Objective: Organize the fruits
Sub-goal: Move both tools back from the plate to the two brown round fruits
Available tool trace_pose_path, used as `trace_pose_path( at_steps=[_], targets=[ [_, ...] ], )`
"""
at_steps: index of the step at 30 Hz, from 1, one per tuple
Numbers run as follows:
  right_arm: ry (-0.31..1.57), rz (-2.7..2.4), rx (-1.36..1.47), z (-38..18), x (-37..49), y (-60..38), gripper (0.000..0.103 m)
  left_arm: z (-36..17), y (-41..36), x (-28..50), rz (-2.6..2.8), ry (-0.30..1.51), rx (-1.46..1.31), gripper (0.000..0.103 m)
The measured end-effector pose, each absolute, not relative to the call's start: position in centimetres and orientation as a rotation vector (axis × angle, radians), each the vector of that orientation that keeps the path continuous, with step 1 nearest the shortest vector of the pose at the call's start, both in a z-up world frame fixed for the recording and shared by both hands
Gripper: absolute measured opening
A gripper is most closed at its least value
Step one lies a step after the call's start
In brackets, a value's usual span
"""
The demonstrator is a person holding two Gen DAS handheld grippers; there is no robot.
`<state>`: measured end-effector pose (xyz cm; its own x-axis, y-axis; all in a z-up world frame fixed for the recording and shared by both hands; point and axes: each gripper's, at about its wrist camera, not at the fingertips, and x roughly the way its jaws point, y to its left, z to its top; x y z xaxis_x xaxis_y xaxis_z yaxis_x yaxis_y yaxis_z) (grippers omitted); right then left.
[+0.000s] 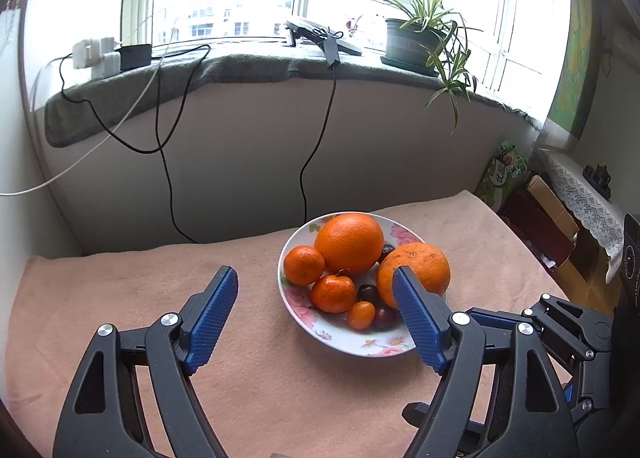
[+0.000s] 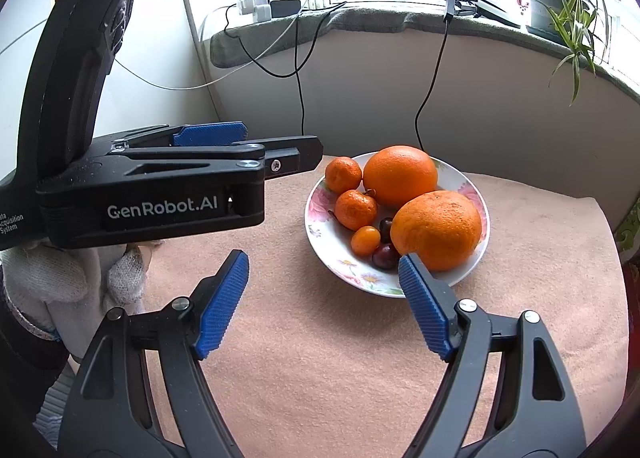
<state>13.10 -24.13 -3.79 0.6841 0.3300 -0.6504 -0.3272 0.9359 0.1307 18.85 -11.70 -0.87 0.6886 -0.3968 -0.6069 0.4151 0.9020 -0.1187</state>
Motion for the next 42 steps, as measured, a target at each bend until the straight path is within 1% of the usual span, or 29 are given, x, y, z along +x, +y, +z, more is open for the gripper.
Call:
trace_pose_path(
  at_steps=[2,3,11,20,31,40,42],
  targets=[
    [0.717,0.372,0.005,-3.5,12.7,-23.8,0.087,-0.5,-11.4,18.3,-0.453,0.660,0.031,0.080],
    [0.712,0.375,0.005,-3.4,12.5,-23.7,0.087,-0.3,-11.2,18.1,-0.451,0.653,0.033,0.080],
    [0.700,0.404,-0.022,-2.6,11.3,-21.6,0.087,0.9,-9.1,16.1,-0.430,0.619,0.035,0.080],
    [0.696,0.449,-0.041,-2.5,10.5,-19.2,0.087,0.9,-5.2,14.6,-0.387,0.616,0.017,0.080],
    [0.723,0.522,-0.047,-3.6,11.0,-15.4,0.087,-0.8,1.4,14.7,-0.299,0.658,-0.053,0.080],
    [0.743,0.584,-0.087,-4.7,11.8,-11.6,0.087,-3.9,6.7,14.8,-0.232,0.728,-0.139,0.079],
    [0.753,0.593,-0.076,-4.8,12.4,-11.2,0.087,-4.7,7.5,14.3,-0.220,0.737,-0.144,0.077]
  ],
)
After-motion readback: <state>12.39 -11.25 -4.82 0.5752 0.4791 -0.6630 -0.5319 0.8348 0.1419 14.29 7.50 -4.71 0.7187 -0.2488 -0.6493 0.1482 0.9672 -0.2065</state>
